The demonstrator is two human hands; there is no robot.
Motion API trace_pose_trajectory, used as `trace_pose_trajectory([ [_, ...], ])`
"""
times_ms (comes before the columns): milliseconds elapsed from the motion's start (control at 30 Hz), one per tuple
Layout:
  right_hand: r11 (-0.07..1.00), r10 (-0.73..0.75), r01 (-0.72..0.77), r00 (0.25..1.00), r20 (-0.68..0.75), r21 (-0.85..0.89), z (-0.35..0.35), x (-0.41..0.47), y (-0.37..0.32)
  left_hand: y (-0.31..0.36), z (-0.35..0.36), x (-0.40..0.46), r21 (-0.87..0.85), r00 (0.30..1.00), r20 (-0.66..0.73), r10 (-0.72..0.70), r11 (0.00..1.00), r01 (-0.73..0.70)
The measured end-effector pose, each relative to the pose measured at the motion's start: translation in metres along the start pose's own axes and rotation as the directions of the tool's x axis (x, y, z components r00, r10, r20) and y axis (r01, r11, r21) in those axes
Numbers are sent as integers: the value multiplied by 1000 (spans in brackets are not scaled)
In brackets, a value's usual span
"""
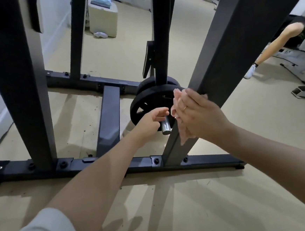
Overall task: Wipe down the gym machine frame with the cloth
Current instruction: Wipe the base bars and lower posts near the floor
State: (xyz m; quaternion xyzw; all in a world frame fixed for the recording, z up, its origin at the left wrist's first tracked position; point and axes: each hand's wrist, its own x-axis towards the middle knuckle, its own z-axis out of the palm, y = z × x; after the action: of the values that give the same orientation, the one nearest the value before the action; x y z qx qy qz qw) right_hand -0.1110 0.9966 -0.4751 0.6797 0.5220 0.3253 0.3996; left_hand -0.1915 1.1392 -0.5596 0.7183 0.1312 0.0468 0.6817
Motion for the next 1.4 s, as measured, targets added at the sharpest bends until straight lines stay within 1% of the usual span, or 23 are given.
trace_pose_trajectory([
  [33,996,1,-6,998,-58,-89,9,-1,-8,-3,2,1,14,999,47,-6,1000,5],
  [100,986,-106,84,983,-150,-144,32,-4,-36,-15,5,0,47,996,74,-39,998,36],
  [267,955,-276,289,949,151,-74,76,-20,-145,-67,-26,-15,41,976,-151,-159,985,167],
  [400,927,-347,369,913,215,-72,101,-26,-181,-87,-27,-24,24,962,-176,-208,976,216],
  [467,925,-363,378,901,237,-22,94,-28,-167,-85,-17,-25,-3,964,-156,-215,976,217],
  [567,945,-326,327,945,35,-23,80,-26,-120,-69,-8,-23,-17,973,-141,-185,983,184],
  [700,992,-118,125,977,-180,30,33,-11,-36,-23,-10,-14,-9,983,-157,-97,995,97],
  [733,999,-24,36,963,-268,39,20,-8,-13,-11,-11,-12,-5,986,-153,-72,997,72],
  [800,994,93,-110,885,-457,-12,-1,2,33,16,-15,-9,6,994,-108,-25,1000,26],
  [833,980,150,-195,860,-487,-42,-14,15,49,29,-17,-8,13,997,-71,2,1000,-1],
  [867,955,233,-292,836,-497,-44,-28,26,62,42,-19,-7,23,999,-36,36,999,-35],
  [900,923,317,-379,845,-430,-65,-38,39,68,54,-20,-7,33,997,-11,78,996,-78],
  [933,885,436,-464,857,-274,-41,-49,42,74,64,-20,-8,29,993,5,122,992,-122],
  [967,849,500,-522,844,-194,-81,-54,40,72,71,-19,-10,2,986,17,164,986,-164],
  [1000,916,343,-376,915,-210,-142,-46,35,64,75,-16,-14,-33,979,27,204,979,-203],
  [1033,977,207,-209,976,-65,-31,-43,25,61,78,-13,-18,-58,971,43,235,971,-232],
  [1067,993,99,-101,994,38,64,-52,13,64,78,-10,-23,-71,967,65,247,968,-242],
  [1100,998,33,-37,997,70,50,-59,4,71,78,-7,-27,-83,965,87,247,967,-240],
  [1133,999,49,-49,999,0,-22,-60,-2,85,79,-5,-29,-98,966,93,243,967,-234],
  [1167,993,50,-63,991,-127,-101,-62,6,92,82,-4,-29,-109,969,85,232,969,-223],
  [1233,981,4,-56,964,-265,-186,-70,15,114,91,-7,-26,-96,974,52,220,972,-215],
  [1333,978,121,-171,929,-348,-115,-80,25,124,108,-9,-22,-87,964,47,262,963,-257],
  [1400,989,98,-129,943,-318,-78,-79,23,111,116,-11,-23,-77,955,46,292,954,-288],
])
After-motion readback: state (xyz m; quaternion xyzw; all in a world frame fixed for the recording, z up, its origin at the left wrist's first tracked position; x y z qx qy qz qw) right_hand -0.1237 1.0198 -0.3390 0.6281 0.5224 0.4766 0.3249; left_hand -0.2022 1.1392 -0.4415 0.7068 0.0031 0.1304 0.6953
